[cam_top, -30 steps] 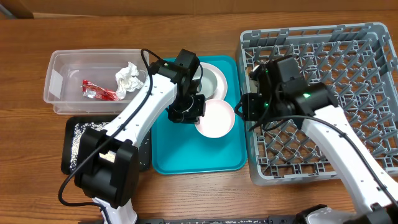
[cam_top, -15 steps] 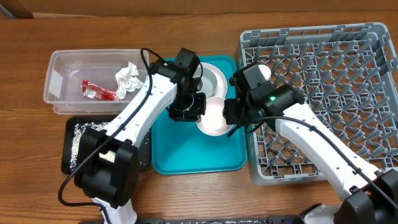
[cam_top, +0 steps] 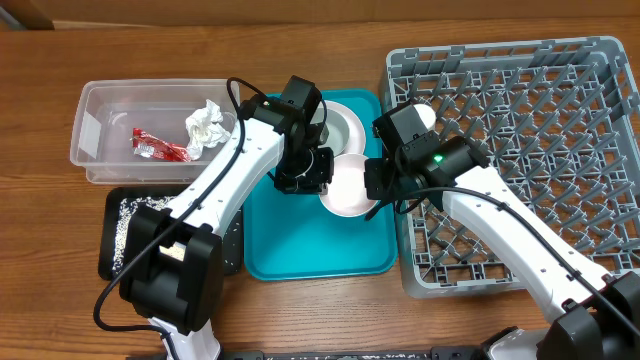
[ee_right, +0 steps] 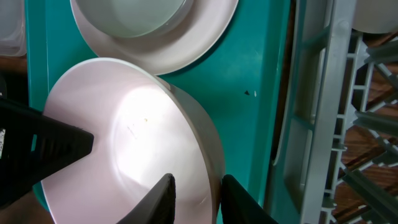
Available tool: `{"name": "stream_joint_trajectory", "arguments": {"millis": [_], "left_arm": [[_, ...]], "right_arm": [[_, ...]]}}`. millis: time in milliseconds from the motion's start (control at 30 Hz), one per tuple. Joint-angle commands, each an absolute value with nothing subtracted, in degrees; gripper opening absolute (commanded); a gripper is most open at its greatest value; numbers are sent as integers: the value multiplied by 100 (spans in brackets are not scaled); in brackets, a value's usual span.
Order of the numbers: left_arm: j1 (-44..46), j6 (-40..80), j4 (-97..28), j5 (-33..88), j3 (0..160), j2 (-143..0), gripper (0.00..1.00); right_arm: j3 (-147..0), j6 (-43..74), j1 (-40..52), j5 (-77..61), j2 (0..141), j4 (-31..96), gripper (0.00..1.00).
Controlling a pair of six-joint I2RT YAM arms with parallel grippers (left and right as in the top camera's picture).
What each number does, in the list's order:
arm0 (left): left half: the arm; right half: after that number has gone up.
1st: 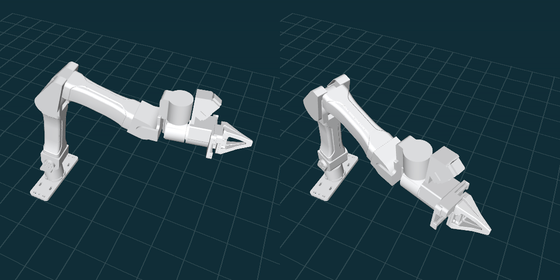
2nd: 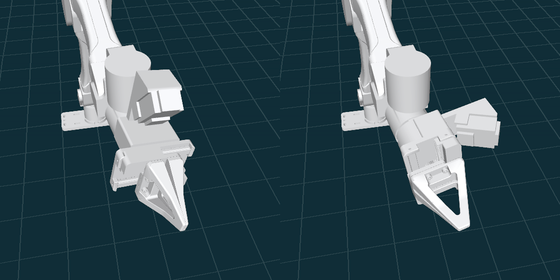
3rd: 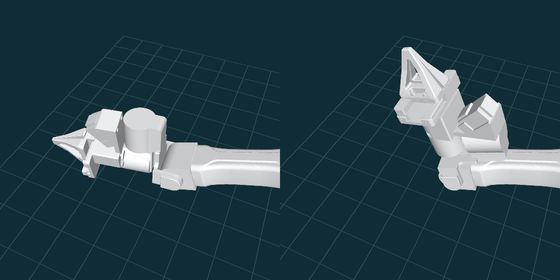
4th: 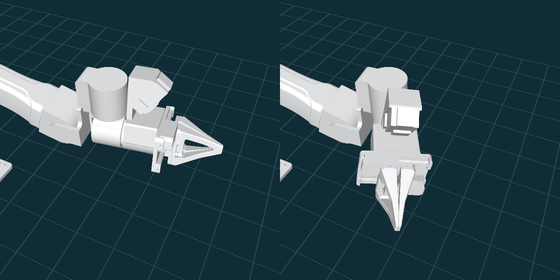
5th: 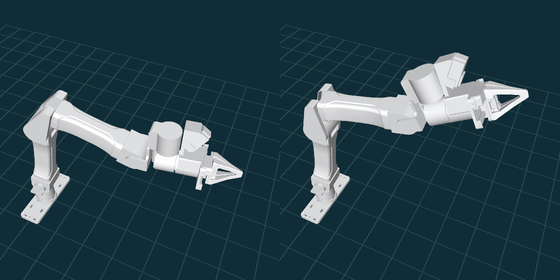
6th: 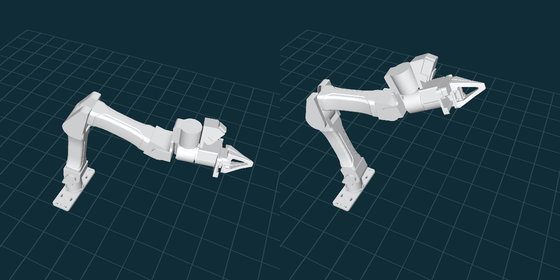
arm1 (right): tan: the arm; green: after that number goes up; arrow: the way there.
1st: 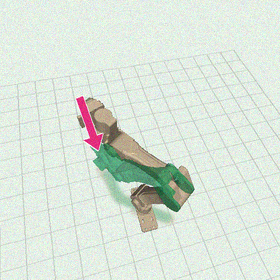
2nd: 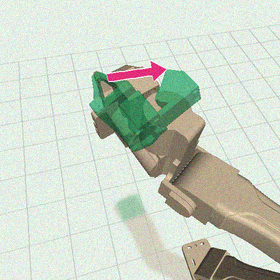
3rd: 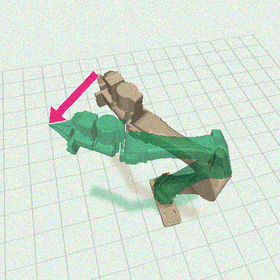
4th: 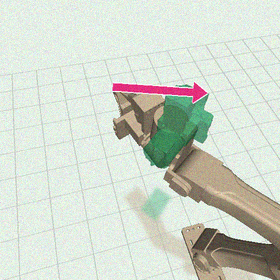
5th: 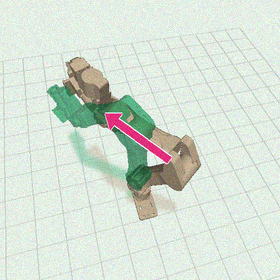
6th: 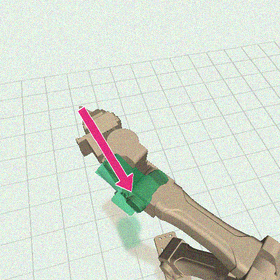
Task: Sort waste into correct bins and load items into the dishwasher
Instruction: 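Lift the pink bowl with the left gripper into the right gripper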
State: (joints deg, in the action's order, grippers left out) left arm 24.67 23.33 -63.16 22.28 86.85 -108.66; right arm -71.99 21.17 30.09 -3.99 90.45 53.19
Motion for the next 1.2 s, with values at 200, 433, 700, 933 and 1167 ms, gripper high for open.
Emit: {"name": "stream_joint_trajectory", "arguments": {"millis": [200,433,700,933,1167], "left_arm": [[2477,2161,-6272,2519,8829,-10809,4],[2477,2161,-6261,2591,8829,-10809,4],[2477,2154,-6230,2709,8829,-10809,11],[2458,2053,-6204,3017,8838,-10809,31],[2200,1470,-6278,3962,9113,-10807,34]], "right_arm": [[-7194,2150,3030,-342,9056,5301,17],[-7194,2150,3030,-185,9056,5304,10],[-7194,2150,3030,-86,9056,5251,6],[-7194,2152,3030,318,9056,5074,4],[-7194,2150,3024,1831,9056,4602,4]]}}
